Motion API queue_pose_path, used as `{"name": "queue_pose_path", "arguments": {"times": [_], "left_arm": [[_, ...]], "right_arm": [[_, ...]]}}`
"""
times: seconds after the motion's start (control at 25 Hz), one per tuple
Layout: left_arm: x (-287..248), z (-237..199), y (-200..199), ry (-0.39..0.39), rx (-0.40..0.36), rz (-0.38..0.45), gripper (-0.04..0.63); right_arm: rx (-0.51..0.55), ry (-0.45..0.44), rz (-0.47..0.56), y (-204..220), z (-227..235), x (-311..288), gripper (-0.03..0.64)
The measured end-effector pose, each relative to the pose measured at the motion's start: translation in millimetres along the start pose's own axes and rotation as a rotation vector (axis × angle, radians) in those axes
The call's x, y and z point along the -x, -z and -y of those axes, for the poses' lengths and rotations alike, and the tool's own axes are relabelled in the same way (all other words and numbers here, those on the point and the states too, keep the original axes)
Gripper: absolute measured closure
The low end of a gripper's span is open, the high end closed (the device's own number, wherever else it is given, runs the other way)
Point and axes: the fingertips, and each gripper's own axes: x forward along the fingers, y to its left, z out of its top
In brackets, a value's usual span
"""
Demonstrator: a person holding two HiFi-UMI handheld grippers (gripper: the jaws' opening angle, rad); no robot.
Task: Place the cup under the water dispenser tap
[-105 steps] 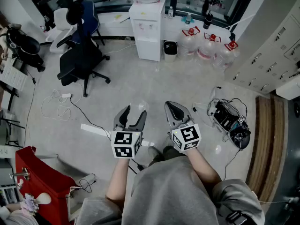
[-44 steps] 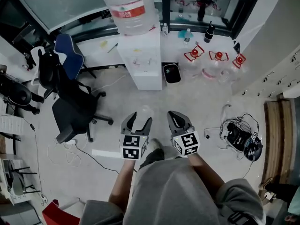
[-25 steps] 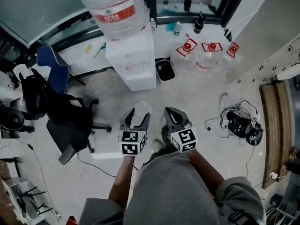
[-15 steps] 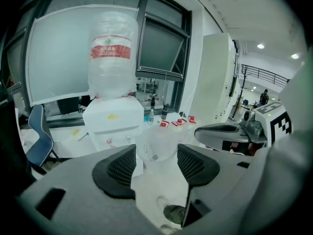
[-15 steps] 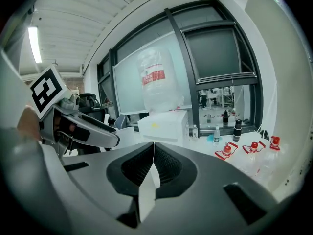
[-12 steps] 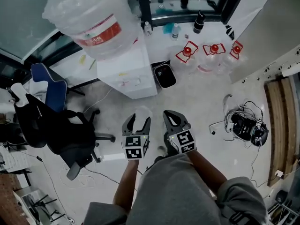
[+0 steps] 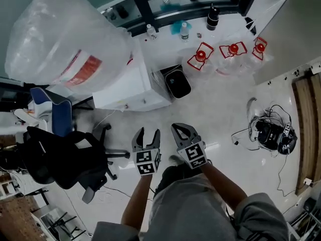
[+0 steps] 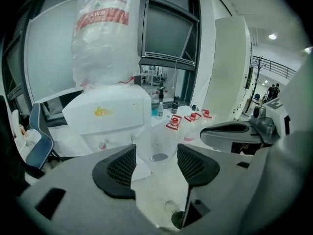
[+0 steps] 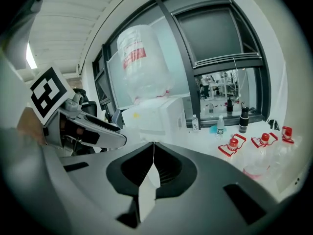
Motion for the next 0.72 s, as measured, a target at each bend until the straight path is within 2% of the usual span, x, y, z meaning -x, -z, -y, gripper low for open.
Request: {"name": "queue_pose_path", "arguments": {"times": [0.32,0.72], "left_arm": [[-64,-25,29,-0.035,-0.009,-0.038,0.327],[-114,-51,69,-0.07,0.004,-0.054,0.327]], "right_arm": [[-0.024,0.013,-0.039,46,41,-46,0.606],[-0.065,0.008,-0.055,92,46,-88,0.606]]}}
